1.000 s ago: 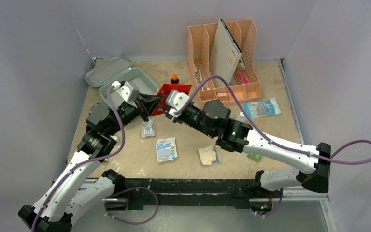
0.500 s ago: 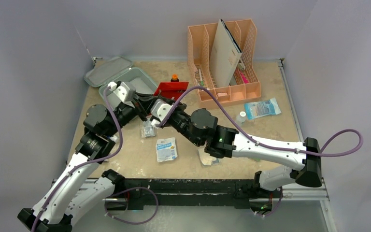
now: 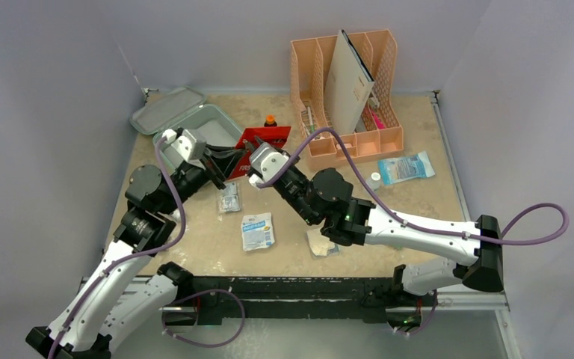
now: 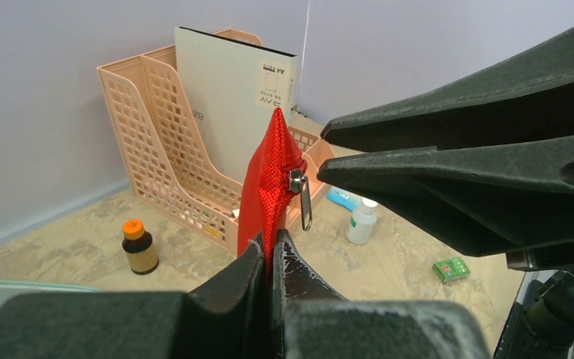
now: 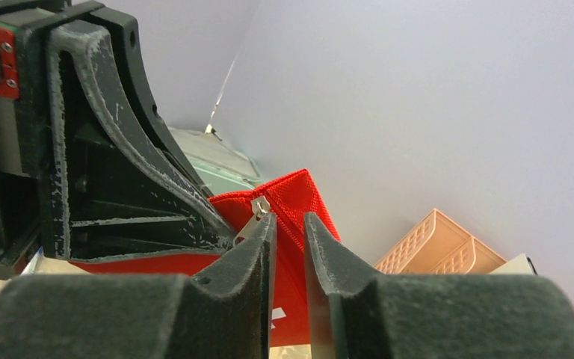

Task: Organize the medicine kit
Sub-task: Zip the medicine pouch.

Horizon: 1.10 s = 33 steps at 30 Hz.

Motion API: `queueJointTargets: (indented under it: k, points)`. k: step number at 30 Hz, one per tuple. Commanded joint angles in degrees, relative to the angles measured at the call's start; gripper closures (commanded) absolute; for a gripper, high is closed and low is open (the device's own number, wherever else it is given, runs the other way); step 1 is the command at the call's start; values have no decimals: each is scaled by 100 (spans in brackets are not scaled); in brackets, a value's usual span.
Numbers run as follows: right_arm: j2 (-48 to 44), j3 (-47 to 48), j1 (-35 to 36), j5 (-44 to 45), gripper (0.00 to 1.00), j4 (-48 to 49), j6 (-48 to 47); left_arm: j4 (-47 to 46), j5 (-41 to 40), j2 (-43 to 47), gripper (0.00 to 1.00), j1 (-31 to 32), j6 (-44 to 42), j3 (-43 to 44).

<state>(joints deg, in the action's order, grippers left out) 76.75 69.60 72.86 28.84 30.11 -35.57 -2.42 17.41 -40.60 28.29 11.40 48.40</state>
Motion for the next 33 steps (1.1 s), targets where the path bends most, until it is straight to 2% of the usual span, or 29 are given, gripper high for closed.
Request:
queueJointTargets:
  k: [1, 5, 12, 18, 23, 30, 33]
  points:
    - [-112, -59, 0, 68, 80, 206, 140, -155, -97, 92, 100, 18, -32, -6]
    - [-180, 29, -1, -40, 79, -285, 588, -161, -97, 73, 100, 16, -65, 30]
    - [-299, -78, 0, -303, 68, -488, 1821, -139, -115, 107, 100, 17, -129, 15]
    - [-149, 129, -54, -128, 67, -689, 2186, -156, 30, 186, 100, 18, -158, 0]
    - [-148, 337, -315, -264, 70, -1034, 2949, -194, 299, 220, 100, 18, -165, -45]
    - [-571, 48, -1031, -1352, 71, -1216, 4448, -214, 445, 315, 100, 18, -194, -110]
    - [-739, -45, -1175, -1726, 69, -1306, 4720, -198, 454, 324, 100, 18, -208, -102]
